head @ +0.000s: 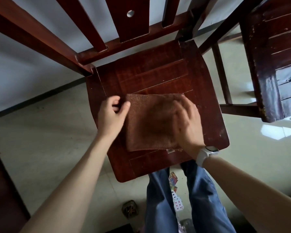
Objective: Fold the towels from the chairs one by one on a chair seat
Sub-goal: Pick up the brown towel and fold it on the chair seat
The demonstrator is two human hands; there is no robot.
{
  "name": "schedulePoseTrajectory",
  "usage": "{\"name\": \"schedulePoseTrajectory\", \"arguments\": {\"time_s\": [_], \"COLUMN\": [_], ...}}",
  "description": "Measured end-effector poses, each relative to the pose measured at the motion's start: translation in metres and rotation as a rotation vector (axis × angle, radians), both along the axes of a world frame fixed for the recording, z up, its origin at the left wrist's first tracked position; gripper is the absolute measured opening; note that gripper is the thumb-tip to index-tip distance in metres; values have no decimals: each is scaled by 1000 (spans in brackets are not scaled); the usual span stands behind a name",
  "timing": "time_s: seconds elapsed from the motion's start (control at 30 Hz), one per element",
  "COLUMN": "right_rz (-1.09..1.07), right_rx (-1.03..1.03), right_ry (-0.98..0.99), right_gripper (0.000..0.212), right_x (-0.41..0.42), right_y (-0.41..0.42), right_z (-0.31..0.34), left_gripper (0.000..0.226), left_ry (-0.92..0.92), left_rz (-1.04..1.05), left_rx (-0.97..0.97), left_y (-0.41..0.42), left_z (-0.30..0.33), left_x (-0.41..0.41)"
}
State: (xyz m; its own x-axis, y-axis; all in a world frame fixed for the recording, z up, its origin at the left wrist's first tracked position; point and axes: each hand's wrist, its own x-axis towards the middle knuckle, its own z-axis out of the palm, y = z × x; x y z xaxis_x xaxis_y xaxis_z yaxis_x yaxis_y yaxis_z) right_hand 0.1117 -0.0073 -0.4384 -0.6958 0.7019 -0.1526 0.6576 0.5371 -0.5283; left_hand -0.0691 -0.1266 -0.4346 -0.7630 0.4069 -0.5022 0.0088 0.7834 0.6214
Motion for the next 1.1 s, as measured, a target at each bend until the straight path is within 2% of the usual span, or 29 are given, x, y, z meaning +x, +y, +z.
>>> {"name": "schedulePoseTrajectory", "arguments": {"time_s": [0.07,0.13,0.27,0.33,0.43,0.5,0.6,0.73,0.8,0.87,0.97,1.03,1.1], "right_rz": [-295,-443,-547,-646,-642,-639,-648,-591,-591,-556,-534,-575,-621], "right_rx": [-143,-284,-440,-528,-657,-735,-812,-963,-1120,-1209,-1236,-1239,-1208], "right_ry": [16,-73,-258,-278,-288,-272,-194,-19,77,131,233,329,402], "right_gripper": [32,27,32,31,18,17,15,6,21,28,27,26,27], "right_x": [9,12,2,-5,-10,-13,-13,2,21,41,74,102,139], "right_y": [3,6,7,12,19,19,19,21,27,37,56,77,102], "right_z": [4,4,-2,-5,-8,-5,11,58,83,110,149,177,205], "left_gripper": [52,54,47,43,32,26,19,21,24,30,32,26,32], "left_ry": [11,24,-63,-162,-344,-405,-430,-345,-329,-316,-322,-308,-289], "left_rz": [-56,24,199,246,306,305,298,228,235,228,158,104,33], "left_rx": [-71,-123,-189,-188,-105,-56,3,71,106,147,173,202,227], "left_y": [-4,-5,4,9,10,5,-4,-16,-17,-12,8,36,70], "left_z": [-3,-5,-7,-8,-7,-3,16,63,92,125,166,194,217], "left_x": [21,31,32,29,23,21,29,40,47,56,83,109,141]}}
